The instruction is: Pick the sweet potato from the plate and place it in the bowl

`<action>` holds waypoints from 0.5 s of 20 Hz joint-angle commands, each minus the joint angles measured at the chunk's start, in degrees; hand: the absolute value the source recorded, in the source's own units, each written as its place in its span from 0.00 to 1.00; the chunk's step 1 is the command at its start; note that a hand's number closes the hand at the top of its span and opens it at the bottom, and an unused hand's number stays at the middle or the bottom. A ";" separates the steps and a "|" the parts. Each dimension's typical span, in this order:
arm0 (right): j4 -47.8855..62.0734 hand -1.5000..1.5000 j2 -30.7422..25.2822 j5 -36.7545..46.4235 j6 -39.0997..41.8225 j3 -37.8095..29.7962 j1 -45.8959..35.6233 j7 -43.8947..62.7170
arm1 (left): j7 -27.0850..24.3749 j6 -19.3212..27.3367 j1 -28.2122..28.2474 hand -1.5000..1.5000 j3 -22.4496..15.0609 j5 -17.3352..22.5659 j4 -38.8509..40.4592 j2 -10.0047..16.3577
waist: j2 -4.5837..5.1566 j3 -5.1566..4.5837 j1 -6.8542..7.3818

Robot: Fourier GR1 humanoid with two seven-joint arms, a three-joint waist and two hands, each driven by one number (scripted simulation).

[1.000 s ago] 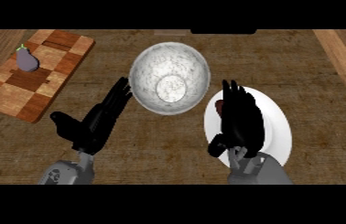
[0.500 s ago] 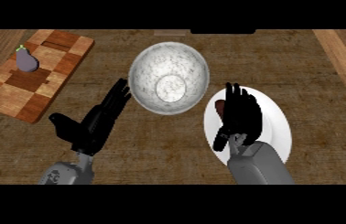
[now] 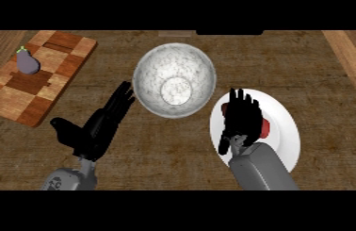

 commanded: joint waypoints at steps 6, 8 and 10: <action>-1.10 0.00 0.55 1.99 0.45 -1.18 1.51 3.65 | -1.02 -1.63 -2.83 0.50 2.37 -2.20 4.94 -2.70 | 0.00 -0.01 -0.40; 7.96 0.00 0.55 1.92 -7.94 0.64 -0.46 2.29 | 0.46 -4.16 0.24 0.50 3.92 -0.13 -0.28 -0.30 | 0.02 0.01 0.11; 9.36 0.00 0.55 2.26 -7.51 -1.21 -1.92 1.58 | 0.74 0.35 1.56 0.50 -1.05 -5.25 -1.63 -4.17 | 0.01 0.02 0.11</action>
